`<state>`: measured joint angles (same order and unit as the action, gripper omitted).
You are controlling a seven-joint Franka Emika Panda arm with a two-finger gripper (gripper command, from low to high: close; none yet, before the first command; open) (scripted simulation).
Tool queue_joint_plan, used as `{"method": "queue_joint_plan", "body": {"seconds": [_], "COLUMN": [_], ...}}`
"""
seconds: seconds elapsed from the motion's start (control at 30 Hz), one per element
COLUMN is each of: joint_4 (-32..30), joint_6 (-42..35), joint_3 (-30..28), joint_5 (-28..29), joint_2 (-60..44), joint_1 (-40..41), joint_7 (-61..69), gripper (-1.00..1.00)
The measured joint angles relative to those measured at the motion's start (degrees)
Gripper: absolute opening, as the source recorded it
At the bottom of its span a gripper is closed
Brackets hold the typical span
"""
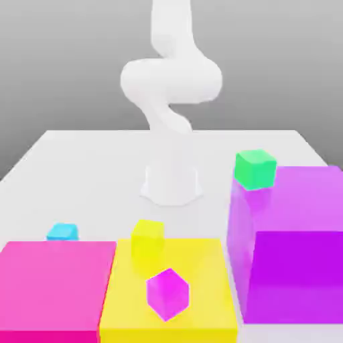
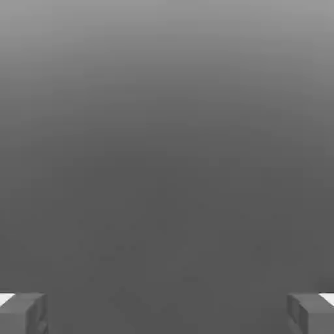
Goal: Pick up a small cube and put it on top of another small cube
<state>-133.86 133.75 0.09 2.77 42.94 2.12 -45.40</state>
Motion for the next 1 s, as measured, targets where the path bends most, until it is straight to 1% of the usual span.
{"method": "queue_joint_plan", "body": {"seconds": [0.27, 0.57, 0.8, 0.9, 1.0], "joint_4": [-6.65, -13.90, -19.67, -22.21, -24.83], "joint_6": [6.08, 12.66, 18.28, 20.91, 23.67], "joint_3": [-1.92, -7.64, -13.82, -16.70, -19.67], "joint_5": [8.05, 14.29, 15.94, 15.31, 13.30], "joint_2": [-9.68, -20.26, -28.14, -31.40, -34.59], "joint_1": [6.71, 13.30, 17.36, 18.66, 19.49], "joint_7": [2.14, 6.48, 12.22, 15.64, 20.06], "gripper": [0.00, 0.00, 0.00, 0.00, 0.00]}}
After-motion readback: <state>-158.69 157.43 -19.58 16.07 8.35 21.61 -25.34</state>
